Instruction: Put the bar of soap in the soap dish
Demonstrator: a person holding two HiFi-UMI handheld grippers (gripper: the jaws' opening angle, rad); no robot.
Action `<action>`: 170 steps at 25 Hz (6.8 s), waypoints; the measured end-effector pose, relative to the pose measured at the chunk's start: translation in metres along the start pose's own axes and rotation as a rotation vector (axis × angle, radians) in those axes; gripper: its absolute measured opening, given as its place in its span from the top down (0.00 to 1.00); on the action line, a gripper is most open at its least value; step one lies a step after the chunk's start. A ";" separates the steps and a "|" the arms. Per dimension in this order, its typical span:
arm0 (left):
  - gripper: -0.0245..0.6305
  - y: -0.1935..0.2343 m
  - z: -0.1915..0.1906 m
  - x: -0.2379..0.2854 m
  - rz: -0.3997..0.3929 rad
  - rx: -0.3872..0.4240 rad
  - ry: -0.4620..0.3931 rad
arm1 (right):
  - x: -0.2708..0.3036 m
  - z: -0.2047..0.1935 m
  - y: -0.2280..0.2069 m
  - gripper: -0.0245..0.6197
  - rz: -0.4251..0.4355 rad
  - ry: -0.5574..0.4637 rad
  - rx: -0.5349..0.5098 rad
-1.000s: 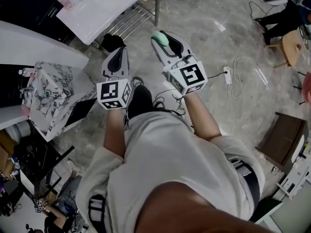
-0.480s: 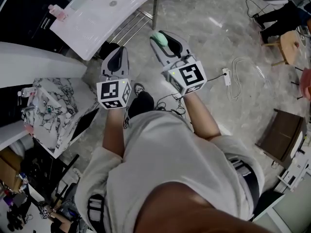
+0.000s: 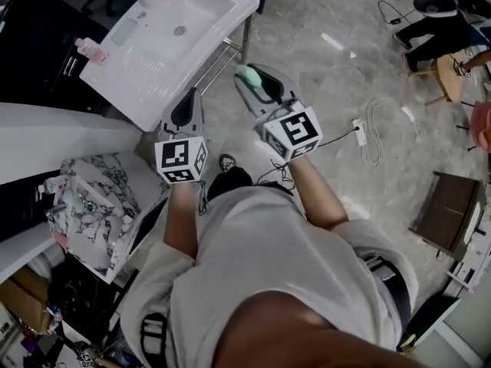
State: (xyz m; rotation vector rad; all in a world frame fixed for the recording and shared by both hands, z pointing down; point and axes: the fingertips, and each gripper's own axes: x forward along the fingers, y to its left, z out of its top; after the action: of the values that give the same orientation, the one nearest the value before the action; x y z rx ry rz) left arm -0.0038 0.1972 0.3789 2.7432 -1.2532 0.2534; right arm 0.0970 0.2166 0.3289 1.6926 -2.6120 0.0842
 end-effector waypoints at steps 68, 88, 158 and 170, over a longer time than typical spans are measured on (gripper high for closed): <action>0.62 0.187 -0.041 0.213 0.069 0.121 0.278 | 0.334 -0.069 -0.041 0.76 0.965 0.293 0.463; 0.72 0.217 -0.027 0.211 -0.440 0.132 0.115 | 0.355 -0.061 0.026 0.76 1.433 0.246 0.222; 0.74 0.376 -0.111 0.262 -0.030 0.558 0.603 | 0.522 -0.214 0.003 0.89 1.000 0.516 -0.322; 0.74 0.398 -0.126 0.277 0.051 0.612 0.664 | 0.525 -0.233 -0.024 0.96 0.819 0.586 -0.167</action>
State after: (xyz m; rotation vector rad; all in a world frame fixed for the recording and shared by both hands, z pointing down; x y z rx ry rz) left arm -0.1398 -0.2449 0.5715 2.6398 -1.1667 1.6257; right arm -0.0967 -0.2576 0.5897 0.3672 -2.5279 0.3067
